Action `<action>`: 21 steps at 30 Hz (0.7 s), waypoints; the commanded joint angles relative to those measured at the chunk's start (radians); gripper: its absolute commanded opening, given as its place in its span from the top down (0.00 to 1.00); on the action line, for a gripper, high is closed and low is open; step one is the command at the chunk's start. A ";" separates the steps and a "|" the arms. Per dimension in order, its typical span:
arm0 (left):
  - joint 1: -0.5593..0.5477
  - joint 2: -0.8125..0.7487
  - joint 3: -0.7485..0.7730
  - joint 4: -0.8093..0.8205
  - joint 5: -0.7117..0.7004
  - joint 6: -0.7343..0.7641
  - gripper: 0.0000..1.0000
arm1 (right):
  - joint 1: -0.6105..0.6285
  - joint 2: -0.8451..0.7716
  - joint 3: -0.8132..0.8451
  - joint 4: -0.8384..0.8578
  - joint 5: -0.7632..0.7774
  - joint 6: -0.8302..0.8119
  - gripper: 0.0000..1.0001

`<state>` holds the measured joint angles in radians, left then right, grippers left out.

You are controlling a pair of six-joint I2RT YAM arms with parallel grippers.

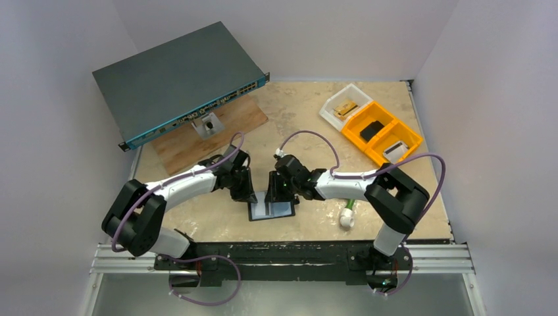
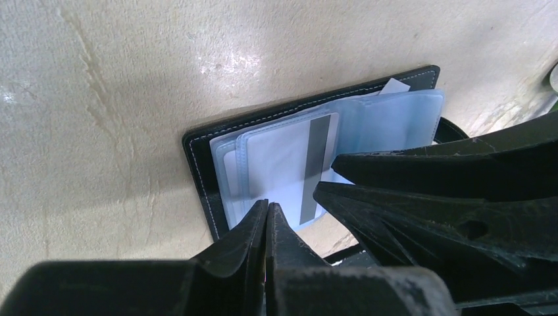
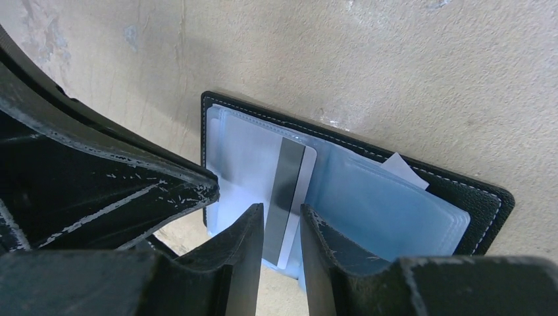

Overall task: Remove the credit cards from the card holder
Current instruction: Remove the credit card from the card holder.

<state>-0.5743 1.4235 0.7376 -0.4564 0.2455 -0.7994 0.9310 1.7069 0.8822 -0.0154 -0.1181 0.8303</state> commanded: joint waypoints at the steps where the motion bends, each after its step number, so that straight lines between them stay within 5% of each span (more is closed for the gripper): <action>1: 0.004 0.016 -0.013 0.031 -0.014 0.019 1.00 | 0.005 0.008 0.032 0.041 -0.021 0.011 0.73; 21: -0.001 0.045 -0.042 0.042 -0.038 -0.009 1.00 | -0.020 0.004 -0.051 0.070 -0.015 0.042 0.71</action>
<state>-0.5743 1.4582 0.7216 -0.4374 0.2497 -0.8013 0.9222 1.7290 0.8627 0.0334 -0.1326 0.8612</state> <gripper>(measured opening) 0.003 0.282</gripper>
